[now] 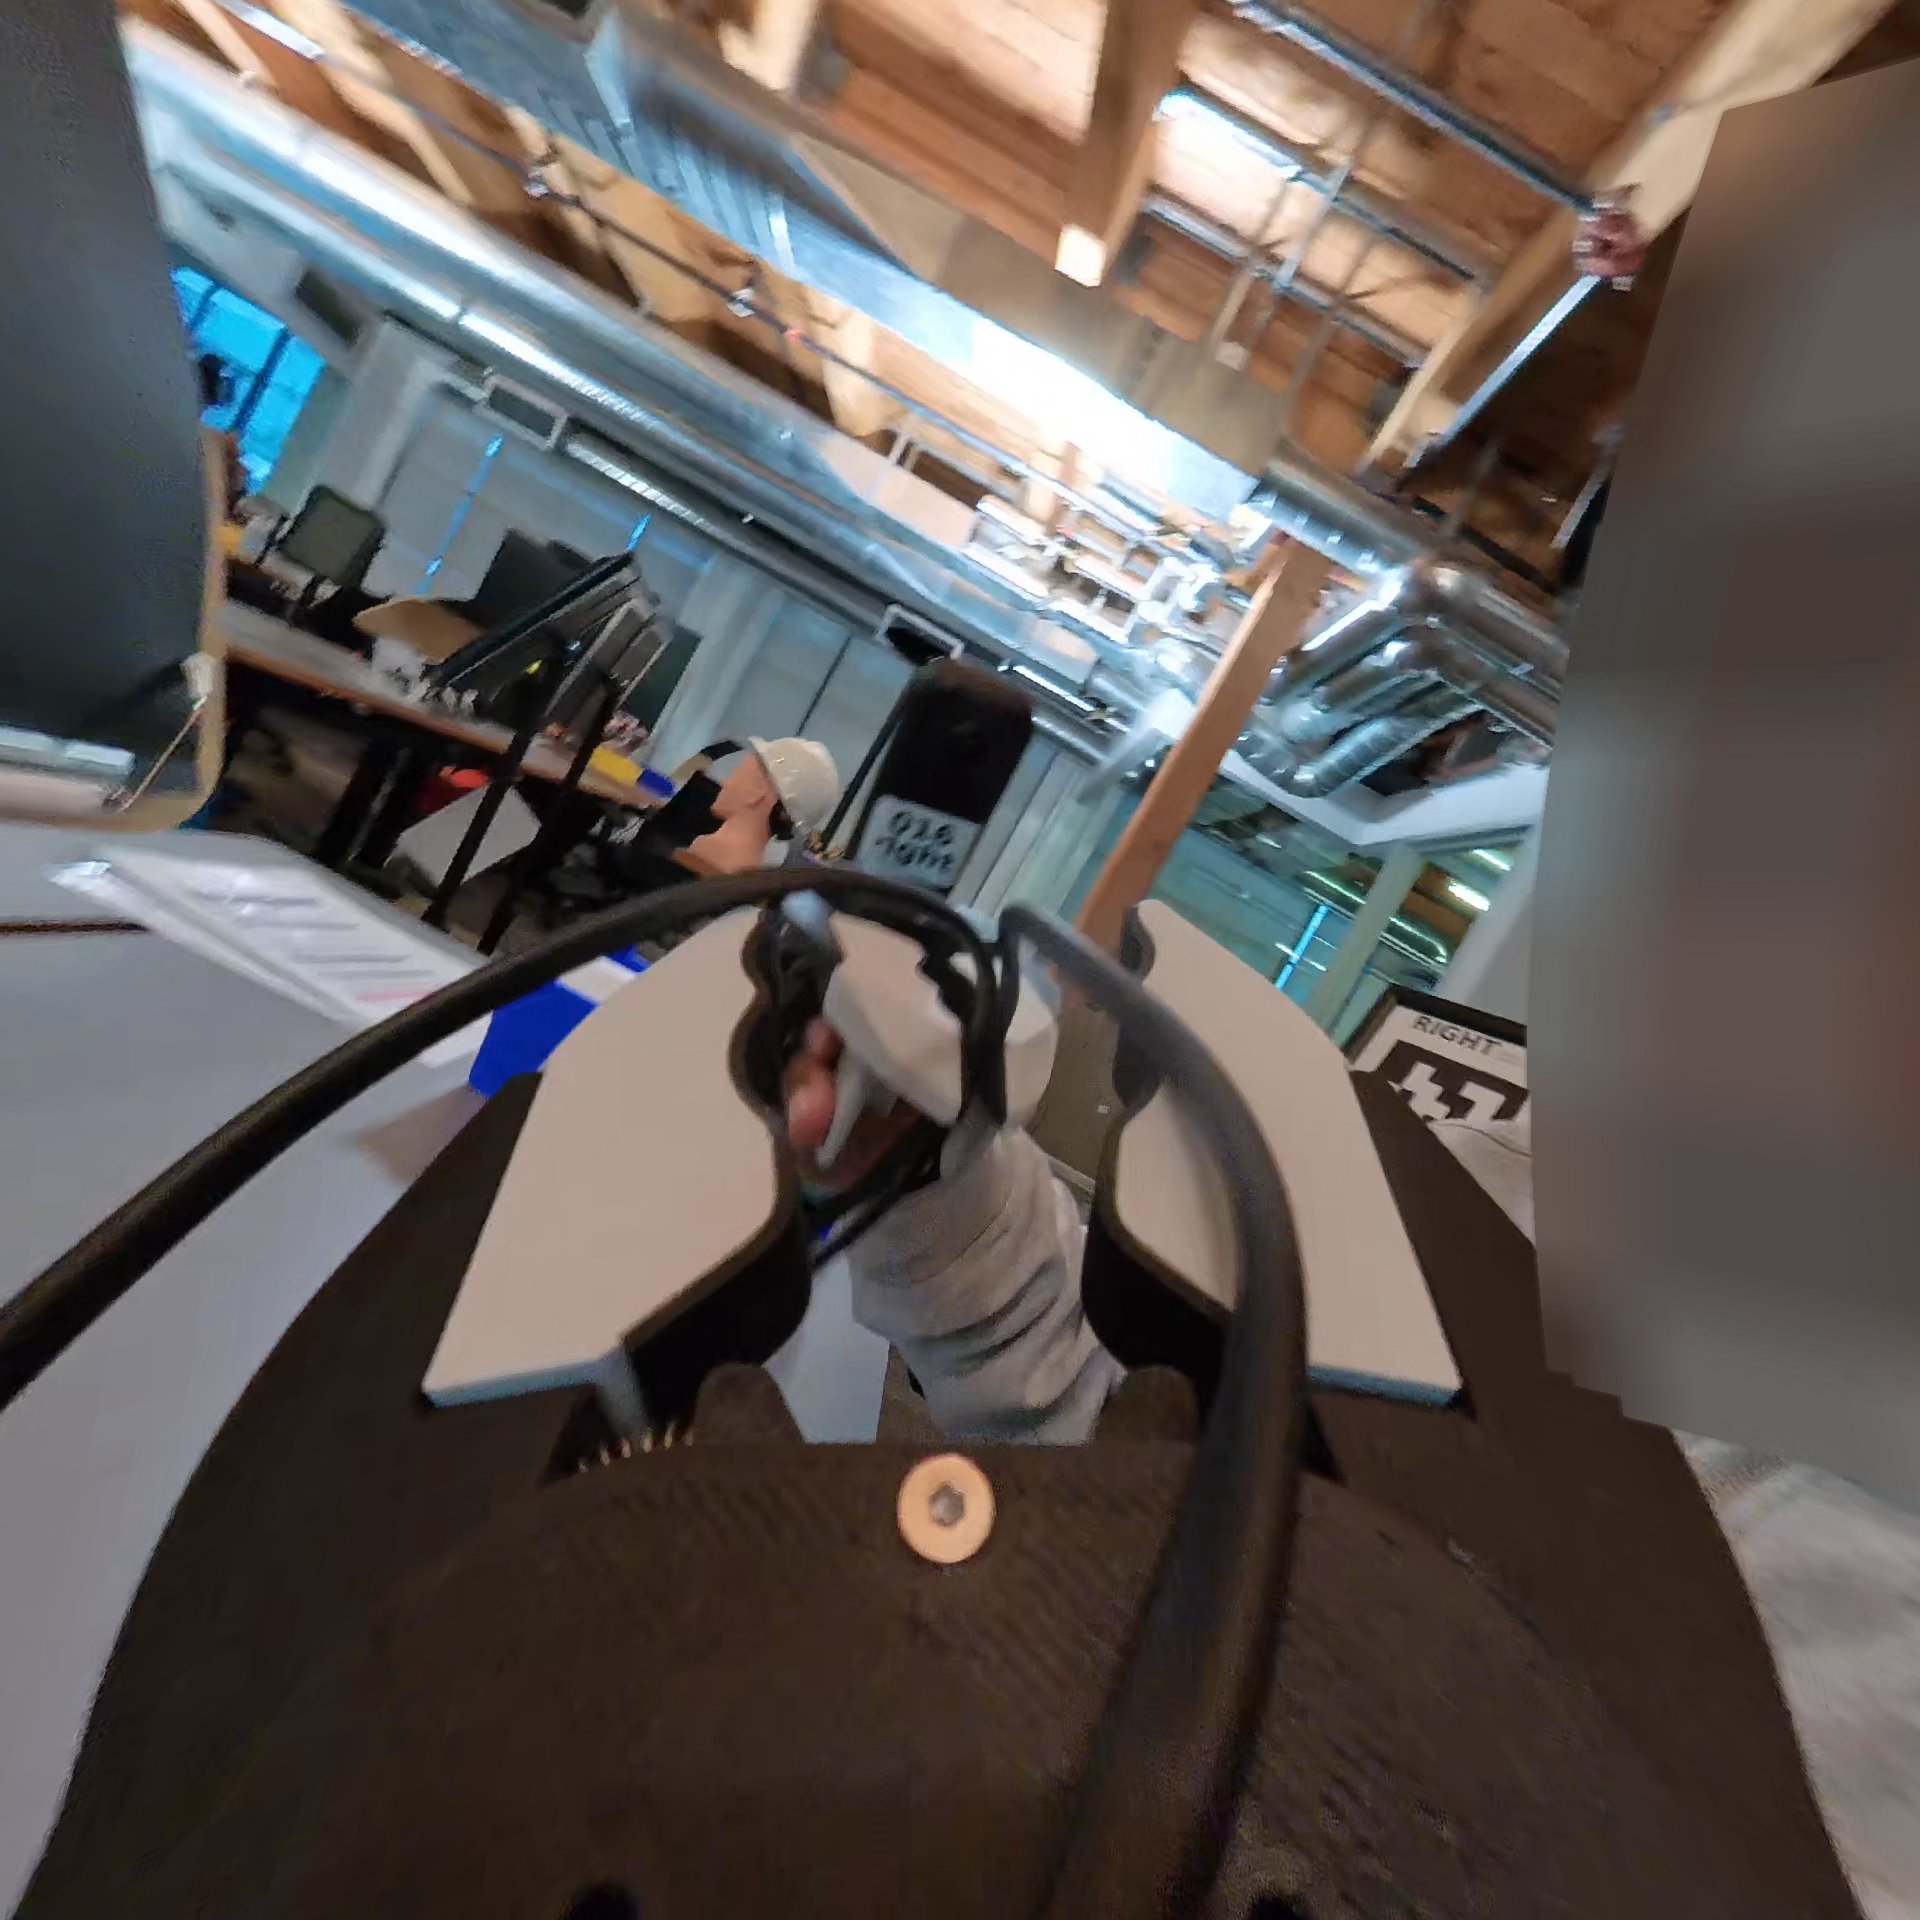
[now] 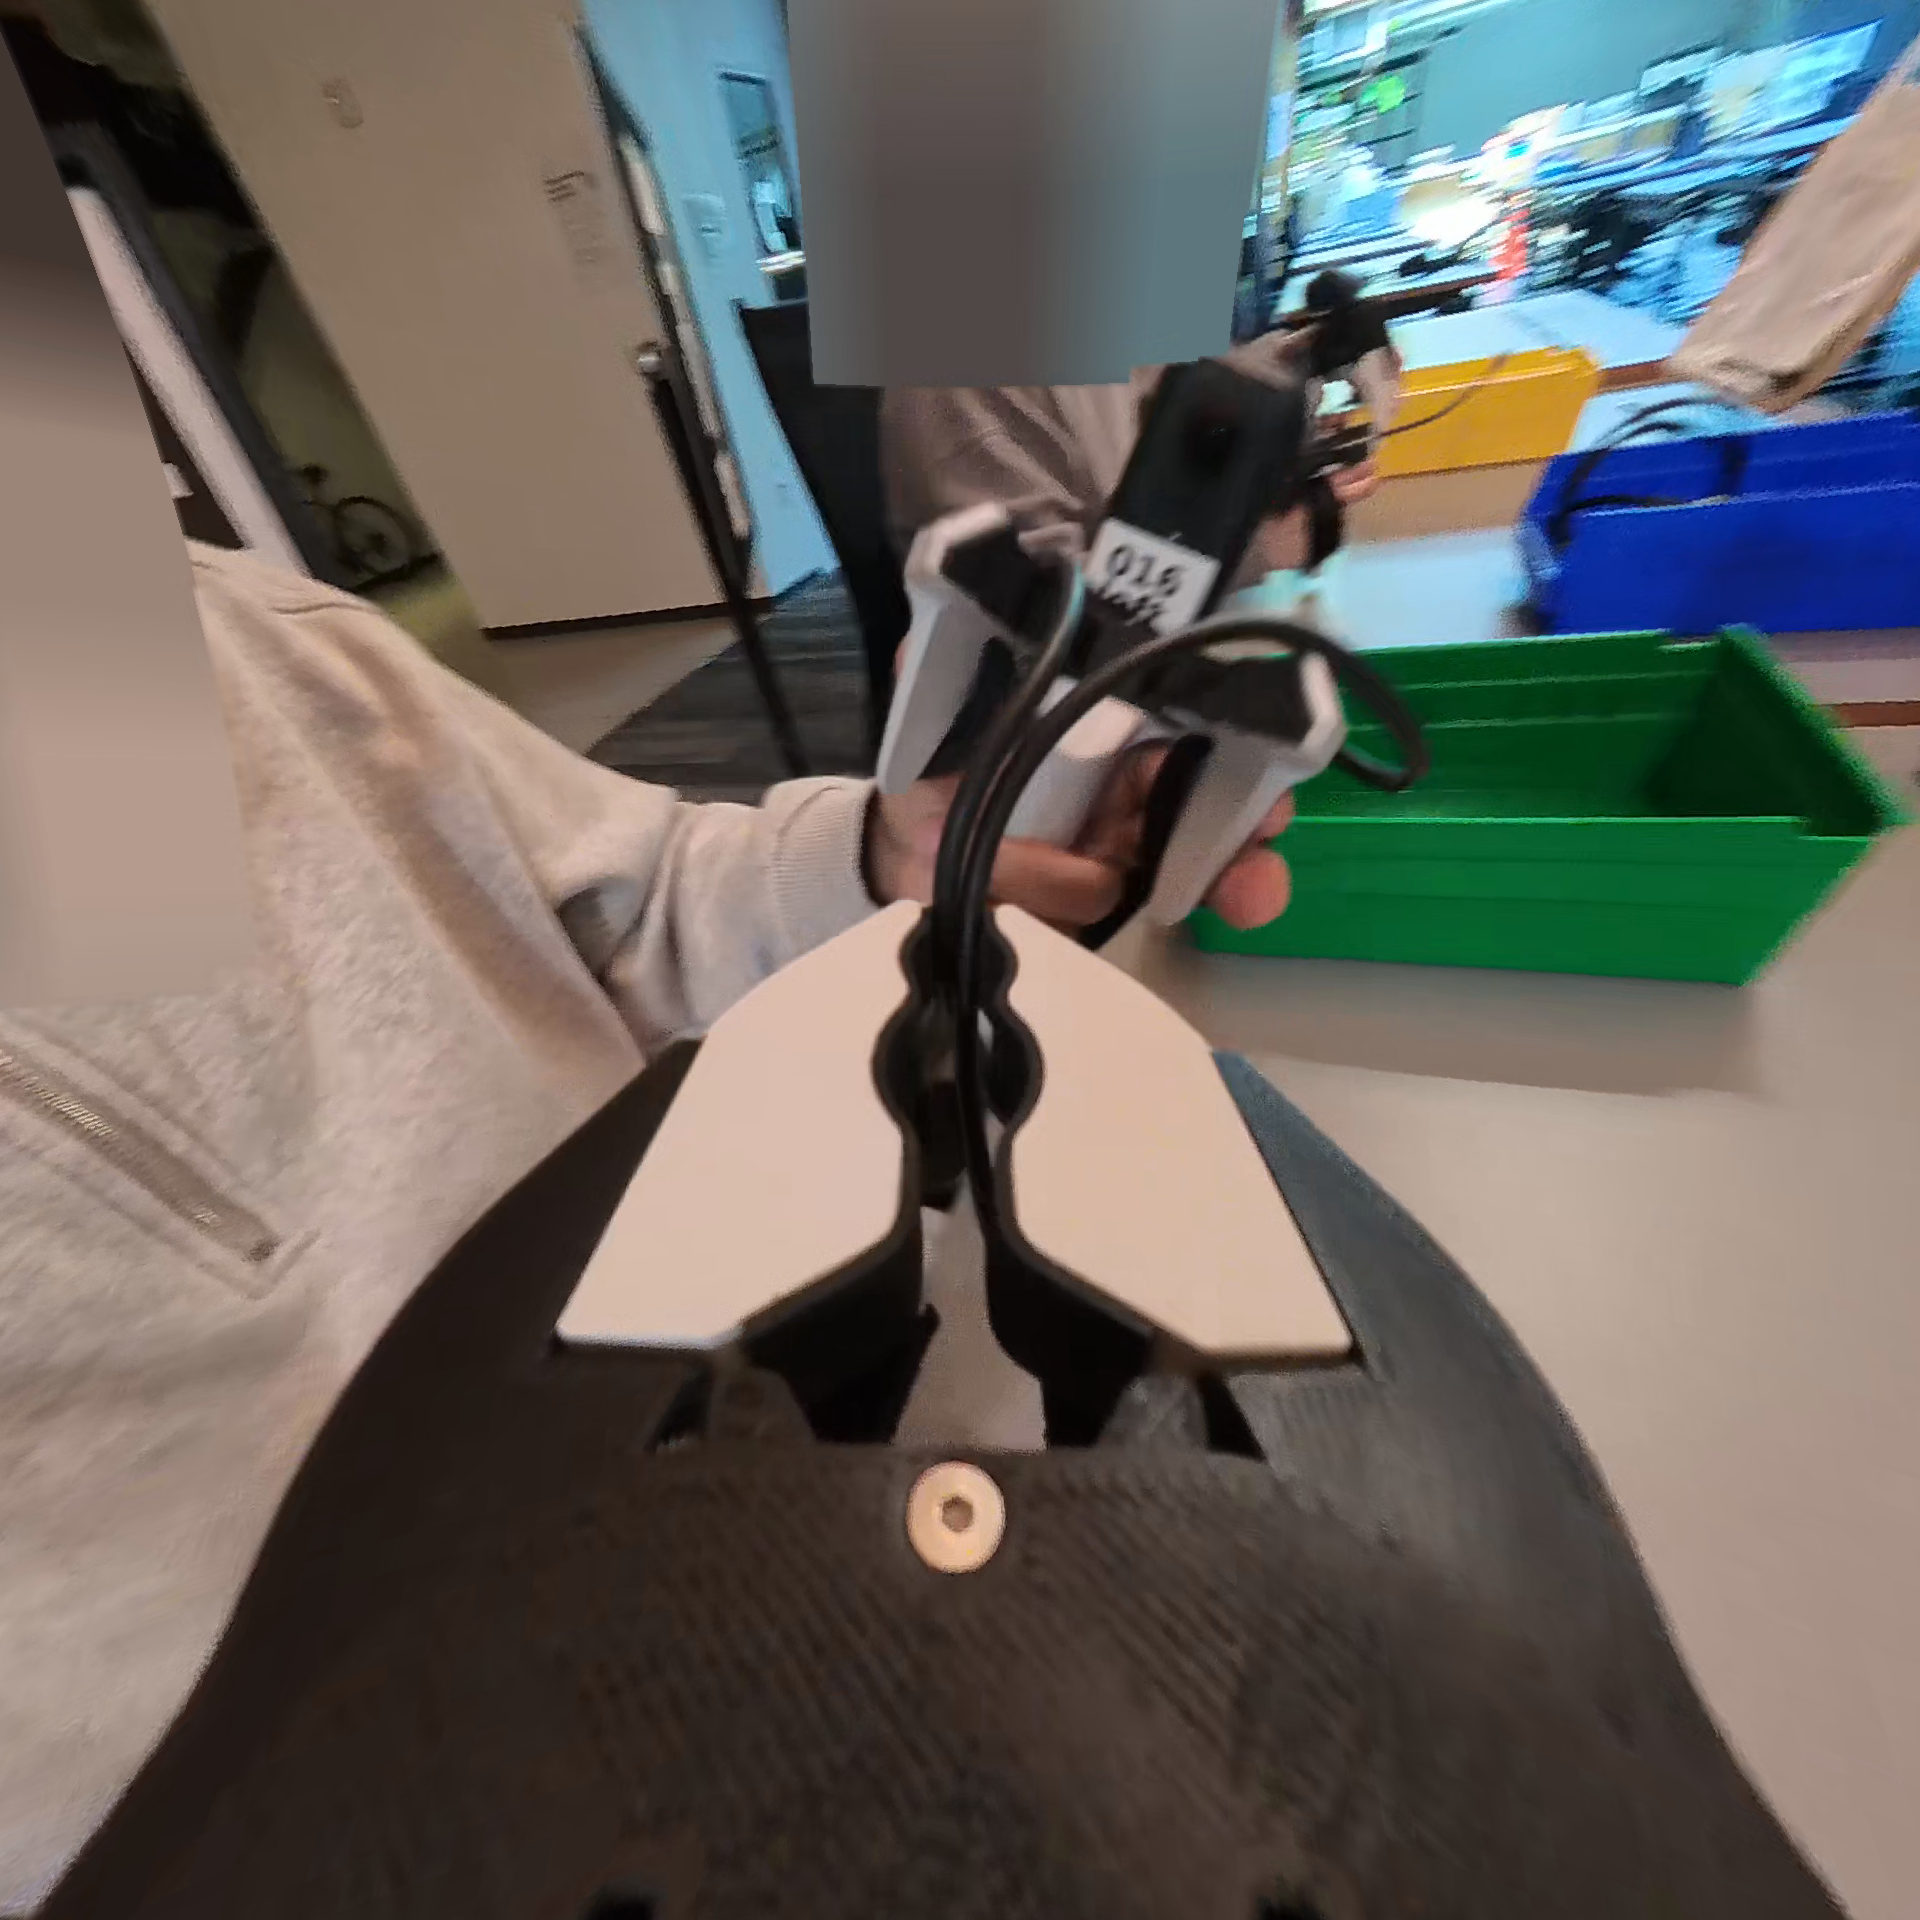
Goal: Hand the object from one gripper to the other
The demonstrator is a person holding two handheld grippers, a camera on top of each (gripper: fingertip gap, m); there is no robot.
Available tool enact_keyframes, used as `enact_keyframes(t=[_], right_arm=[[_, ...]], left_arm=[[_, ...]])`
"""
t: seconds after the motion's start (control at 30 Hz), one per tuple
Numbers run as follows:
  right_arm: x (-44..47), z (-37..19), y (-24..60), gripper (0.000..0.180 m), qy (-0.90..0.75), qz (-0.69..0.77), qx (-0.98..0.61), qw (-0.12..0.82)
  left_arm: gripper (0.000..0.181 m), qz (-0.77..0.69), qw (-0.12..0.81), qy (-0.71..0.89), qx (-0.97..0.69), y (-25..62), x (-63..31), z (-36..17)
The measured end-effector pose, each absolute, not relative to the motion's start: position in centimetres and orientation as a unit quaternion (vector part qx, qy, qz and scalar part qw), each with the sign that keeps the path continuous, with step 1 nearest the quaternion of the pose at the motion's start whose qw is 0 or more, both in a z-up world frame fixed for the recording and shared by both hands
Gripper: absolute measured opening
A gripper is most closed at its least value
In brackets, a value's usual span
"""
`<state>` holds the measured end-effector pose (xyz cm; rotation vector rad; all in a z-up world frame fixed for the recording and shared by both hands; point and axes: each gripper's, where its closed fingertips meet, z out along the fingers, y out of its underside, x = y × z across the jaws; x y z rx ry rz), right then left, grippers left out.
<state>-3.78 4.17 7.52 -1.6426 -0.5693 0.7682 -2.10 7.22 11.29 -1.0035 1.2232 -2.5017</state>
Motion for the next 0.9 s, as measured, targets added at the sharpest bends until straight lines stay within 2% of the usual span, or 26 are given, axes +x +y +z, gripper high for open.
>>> enact_keyframes(t=[0.03,0.13,0.23,0.4,0.53,0.7,0.8,0.9], right_arm=[[-2.9,7.9,4.2,0.008,-0.235,0.308,-0.708,0.591],[-0.8,9.0,4.0,0.008,-0.208,0.275,-0.714,0.609],[1.0,9.9,3.6,0.008,-0.182,0.256,-0.718,0.621],[3.0,10.3,3.2,0.008,-0.147,0.240,-0.731,0.622],[3.0,9.4,3.3,0.008,-0.138,0.247,-0.753,0.595],[1.2,7.8,3.8,0.008,-0.148,0.272,-0.773,0.554],[-0.3,7.1,4.2,0.008,-0.159,0.289,-0.775,0.539],[-2.1,6.8,4.4,0.008,-0.167,0.320,-0.767,0.530]], left_arm=[[0.060,-0.836,0.080,0.411,-0.354,7.4,-1.7,10.7],[0.050,-0.840,0.038,0.393,-0.371,7.7,-1.2,9.9],[0.049,-0.840,0.029,0.380,-0.385,8.0,-0.8,9.4],[0.051,-0.829,0.084,0.405,-0.377,7.8,-1.0,9.8],[0.087,-0.790,0.230,0.430,-0.371,8.3,-0.9,10.6],[0.149,-0.639,0.404,0.551,-0.353,6.6,0.2,9.0],[0.149,-0.534,0.474,0.617,-0.333,5.4,1.1,7.1],[0.149,-0.487,0.504,0.633,-0.329,4.7,1.7,6.1]])
